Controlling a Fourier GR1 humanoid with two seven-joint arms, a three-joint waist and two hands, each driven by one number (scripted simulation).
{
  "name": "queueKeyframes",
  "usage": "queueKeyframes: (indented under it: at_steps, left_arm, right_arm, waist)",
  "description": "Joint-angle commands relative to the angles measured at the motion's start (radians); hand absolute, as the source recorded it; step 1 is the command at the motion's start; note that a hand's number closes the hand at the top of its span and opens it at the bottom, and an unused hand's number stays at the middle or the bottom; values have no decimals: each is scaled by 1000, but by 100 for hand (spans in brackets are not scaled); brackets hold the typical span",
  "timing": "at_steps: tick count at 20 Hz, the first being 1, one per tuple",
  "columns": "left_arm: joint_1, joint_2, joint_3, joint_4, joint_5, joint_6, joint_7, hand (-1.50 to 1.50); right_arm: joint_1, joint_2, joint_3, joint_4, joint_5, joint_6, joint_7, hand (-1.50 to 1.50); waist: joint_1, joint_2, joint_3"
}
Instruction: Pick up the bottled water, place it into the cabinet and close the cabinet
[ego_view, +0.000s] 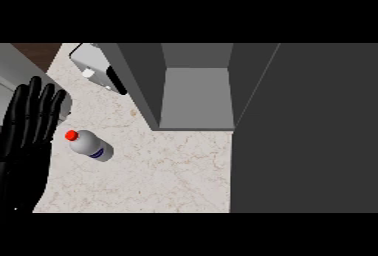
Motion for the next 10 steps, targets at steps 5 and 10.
queueKeyframes:
  at_steps: [5, 10]
  left_arm:
    - [51, -82, 125, -42, -270, 304, 40, -150]
    - [71, -109, 21, -64, -161, 621, 171, -150]
  right_arm:
    - [117, -29, -8, -60, -2, 37, 28, -150]
    - [208, -1, 89, -184, -176, 118, 141, -150]
  waist:
    - [-4, -2, 1]
    - [-18, -3, 0]
